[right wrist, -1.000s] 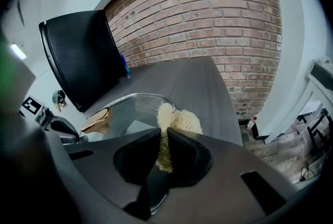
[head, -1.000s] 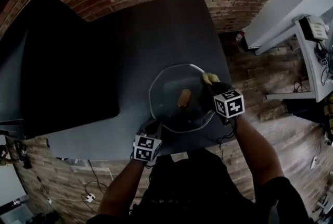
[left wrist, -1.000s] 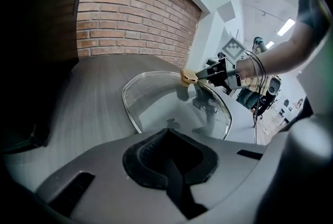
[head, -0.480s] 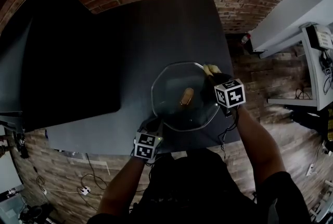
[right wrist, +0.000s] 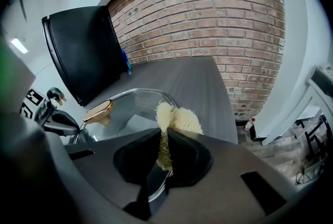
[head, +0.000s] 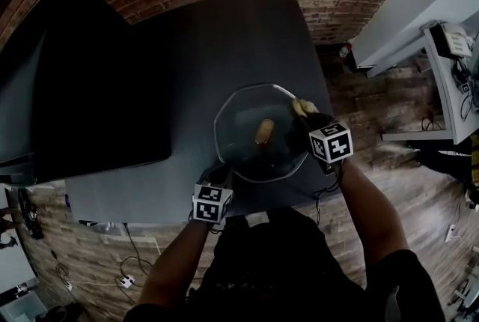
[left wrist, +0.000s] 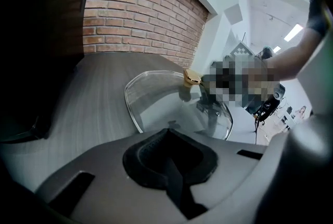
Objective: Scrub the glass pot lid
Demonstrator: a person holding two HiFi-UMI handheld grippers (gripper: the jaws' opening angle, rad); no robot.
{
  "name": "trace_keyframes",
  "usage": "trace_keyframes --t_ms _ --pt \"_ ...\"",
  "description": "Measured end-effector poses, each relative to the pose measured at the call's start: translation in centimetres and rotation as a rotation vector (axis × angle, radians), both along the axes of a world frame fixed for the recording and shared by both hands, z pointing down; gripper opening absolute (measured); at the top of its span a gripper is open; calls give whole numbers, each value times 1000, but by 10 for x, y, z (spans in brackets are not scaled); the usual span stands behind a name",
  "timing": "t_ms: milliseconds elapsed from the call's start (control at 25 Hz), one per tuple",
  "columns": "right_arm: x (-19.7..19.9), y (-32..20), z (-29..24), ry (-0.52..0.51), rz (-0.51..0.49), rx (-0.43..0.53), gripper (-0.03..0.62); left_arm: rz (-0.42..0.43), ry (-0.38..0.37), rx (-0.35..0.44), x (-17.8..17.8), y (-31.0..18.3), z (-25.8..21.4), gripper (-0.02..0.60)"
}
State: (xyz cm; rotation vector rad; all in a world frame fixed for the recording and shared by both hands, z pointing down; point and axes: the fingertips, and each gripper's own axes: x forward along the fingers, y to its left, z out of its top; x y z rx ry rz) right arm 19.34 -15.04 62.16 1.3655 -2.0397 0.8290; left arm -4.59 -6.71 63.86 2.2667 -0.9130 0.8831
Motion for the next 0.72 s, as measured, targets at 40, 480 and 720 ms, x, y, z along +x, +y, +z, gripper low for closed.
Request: trace_keyframes --t_ms 40,480,720 --pt "0 7 0 -1 7 -1 46 -1 0 -2 0 0 0 31" --pt "-26 84 0 -21 91 -9 46 4 2 -12 0 -1 2 31" --pt "-75 117 -1 -67 124 -18 46 15 14 -16 1 1 2 31"
